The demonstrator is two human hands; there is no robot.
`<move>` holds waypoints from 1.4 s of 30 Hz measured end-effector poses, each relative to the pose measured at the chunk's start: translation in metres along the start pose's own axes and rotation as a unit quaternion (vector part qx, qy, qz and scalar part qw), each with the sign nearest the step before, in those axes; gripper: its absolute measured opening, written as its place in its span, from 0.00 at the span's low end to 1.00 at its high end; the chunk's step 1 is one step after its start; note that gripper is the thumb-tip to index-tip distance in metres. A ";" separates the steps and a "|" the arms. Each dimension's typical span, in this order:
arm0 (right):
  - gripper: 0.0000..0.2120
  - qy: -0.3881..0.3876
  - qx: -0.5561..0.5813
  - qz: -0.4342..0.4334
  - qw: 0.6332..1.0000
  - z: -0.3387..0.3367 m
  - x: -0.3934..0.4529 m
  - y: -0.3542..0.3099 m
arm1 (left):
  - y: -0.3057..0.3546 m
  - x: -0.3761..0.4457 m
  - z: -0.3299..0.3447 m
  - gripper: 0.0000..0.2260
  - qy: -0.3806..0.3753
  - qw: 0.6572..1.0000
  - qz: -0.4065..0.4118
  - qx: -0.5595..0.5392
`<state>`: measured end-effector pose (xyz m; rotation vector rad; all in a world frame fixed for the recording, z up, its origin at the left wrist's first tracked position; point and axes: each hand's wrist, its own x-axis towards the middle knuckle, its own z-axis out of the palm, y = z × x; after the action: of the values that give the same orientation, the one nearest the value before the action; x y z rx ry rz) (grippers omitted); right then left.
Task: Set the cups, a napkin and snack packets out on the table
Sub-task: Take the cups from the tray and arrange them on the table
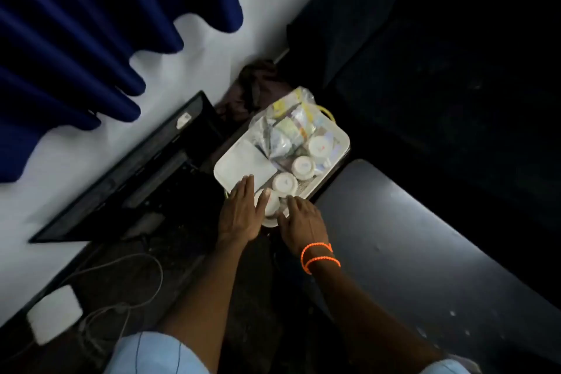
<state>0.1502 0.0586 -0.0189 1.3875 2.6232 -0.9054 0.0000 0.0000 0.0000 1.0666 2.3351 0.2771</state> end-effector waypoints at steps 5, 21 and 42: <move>0.23 0.008 0.068 0.087 0.994 0.039 0.011 -0.018 | -0.010 0.028 0.027 0.28 -0.063 0.989 -0.059 -0.120; 0.08 0.081 0.610 0.253 0.746 -0.019 -0.007 0.013 | 0.044 0.020 0.002 0.18 -0.040 0.888 -0.234 -0.394; 0.26 0.317 0.591 0.462 0.580 -0.040 -0.195 0.283 | 0.259 -0.112 0.287 0.28 -0.238 0.942 0.163 -0.171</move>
<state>0.4932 0.0550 -0.0633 3.2171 0.5027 -2.2082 0.3843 0.0767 -0.0891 1.1822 1.6095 0.4697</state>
